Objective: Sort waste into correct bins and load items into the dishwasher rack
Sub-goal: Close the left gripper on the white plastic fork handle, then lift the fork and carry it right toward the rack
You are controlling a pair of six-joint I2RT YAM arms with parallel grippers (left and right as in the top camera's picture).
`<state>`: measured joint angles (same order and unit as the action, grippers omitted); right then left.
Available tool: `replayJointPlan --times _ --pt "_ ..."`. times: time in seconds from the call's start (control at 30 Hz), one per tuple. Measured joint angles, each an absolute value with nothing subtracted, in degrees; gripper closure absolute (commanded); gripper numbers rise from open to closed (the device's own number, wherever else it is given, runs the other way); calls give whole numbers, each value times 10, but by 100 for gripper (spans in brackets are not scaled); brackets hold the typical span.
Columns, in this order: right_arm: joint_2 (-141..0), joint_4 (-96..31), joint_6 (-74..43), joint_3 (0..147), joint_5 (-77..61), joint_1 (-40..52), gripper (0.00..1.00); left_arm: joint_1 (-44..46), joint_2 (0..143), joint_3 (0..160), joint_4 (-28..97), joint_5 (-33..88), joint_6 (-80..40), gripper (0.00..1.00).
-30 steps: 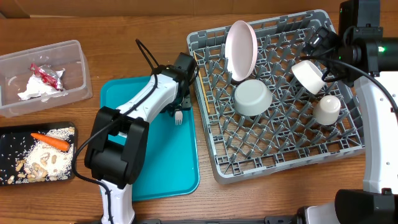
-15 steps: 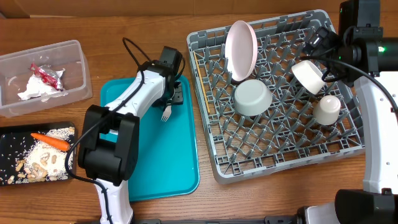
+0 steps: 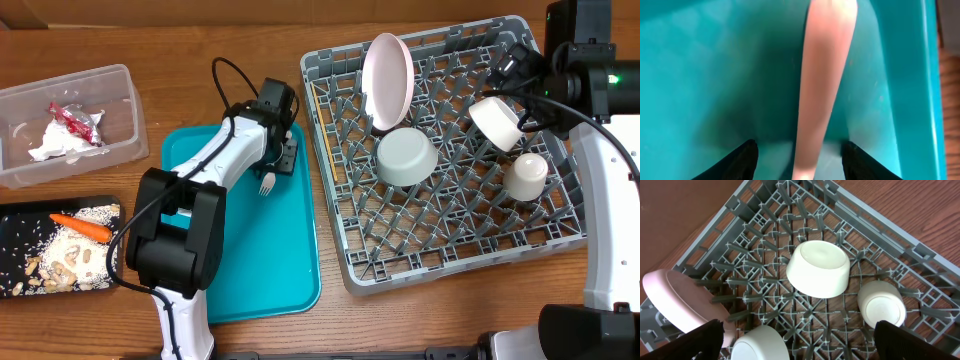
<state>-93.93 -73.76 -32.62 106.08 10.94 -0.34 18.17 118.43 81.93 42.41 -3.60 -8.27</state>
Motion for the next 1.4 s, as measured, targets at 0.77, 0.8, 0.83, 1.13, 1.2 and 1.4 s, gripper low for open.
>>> replayJointPlan --times 0.77,0.8,0.83,1.13,1.2,1.4 --pt "-939 -738 -326 1061 109 -3 0 183 1179 798 390 -19 -58 86" --pt "-939 -738 -326 1061 109 -4 0 183 1179 798 391 -19 -58 89" --pt "-939 -738 -326 1061 109 -3 0 183 1179 798 392 -19 -58 93" --pt "-939 -738 -326 1061 109 -3 0 183 1178 816 462 -19 -85 96" --pt "-939 -738 -326 1061 109 -3 0 183 1182 830 486 -19 -96 96" --pt "-939 -737 -326 1061 109 -3 0 183 1189 905 554 -19 -136 96"
